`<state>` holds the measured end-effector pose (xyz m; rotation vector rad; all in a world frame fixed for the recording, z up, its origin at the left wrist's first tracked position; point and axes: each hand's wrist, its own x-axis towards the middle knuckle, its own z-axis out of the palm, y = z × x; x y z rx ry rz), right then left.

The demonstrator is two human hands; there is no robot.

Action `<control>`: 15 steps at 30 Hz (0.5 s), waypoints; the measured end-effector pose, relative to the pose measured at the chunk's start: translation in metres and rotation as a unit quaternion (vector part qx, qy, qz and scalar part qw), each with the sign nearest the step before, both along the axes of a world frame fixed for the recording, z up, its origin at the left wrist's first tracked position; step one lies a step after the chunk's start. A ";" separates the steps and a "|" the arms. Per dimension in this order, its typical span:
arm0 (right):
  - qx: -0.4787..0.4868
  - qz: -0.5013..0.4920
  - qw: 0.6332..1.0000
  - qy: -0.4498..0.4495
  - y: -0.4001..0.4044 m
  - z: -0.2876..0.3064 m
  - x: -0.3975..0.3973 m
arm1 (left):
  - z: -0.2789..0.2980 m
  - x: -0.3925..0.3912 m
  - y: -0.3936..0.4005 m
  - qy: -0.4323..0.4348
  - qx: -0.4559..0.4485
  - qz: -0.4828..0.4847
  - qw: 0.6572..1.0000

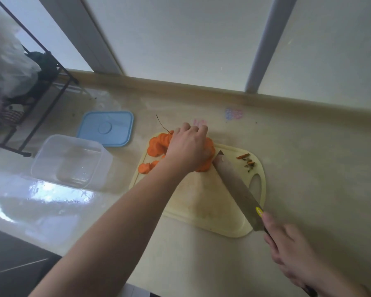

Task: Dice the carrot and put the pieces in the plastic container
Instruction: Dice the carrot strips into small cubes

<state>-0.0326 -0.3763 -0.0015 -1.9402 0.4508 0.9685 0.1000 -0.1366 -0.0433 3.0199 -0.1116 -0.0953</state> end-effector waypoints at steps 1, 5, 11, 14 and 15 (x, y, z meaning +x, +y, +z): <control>-0.005 0.008 1.000 0.000 0.000 0.000 -0.001 | -0.001 0.005 0.000 0.011 0.006 0.000 1.000; 0.004 0.034 0.999 -0.004 0.000 0.004 -0.002 | 0.005 0.009 0.003 0.009 -0.038 0.006 0.999; -0.046 0.118 0.984 -0.124 -0.004 0.003 -0.007 | 0.012 -0.058 0.016 -0.116 -0.214 0.084 0.966; -0.083 0.152 0.971 -0.168 -0.001 -0.001 -0.014 | -0.011 -0.117 0.015 -0.164 -0.242 0.146 0.945; -0.089 0.165 0.966 -0.180 0.001 -0.004 -0.016 | -0.018 -0.132 0.011 -0.164 -0.249 0.155 0.942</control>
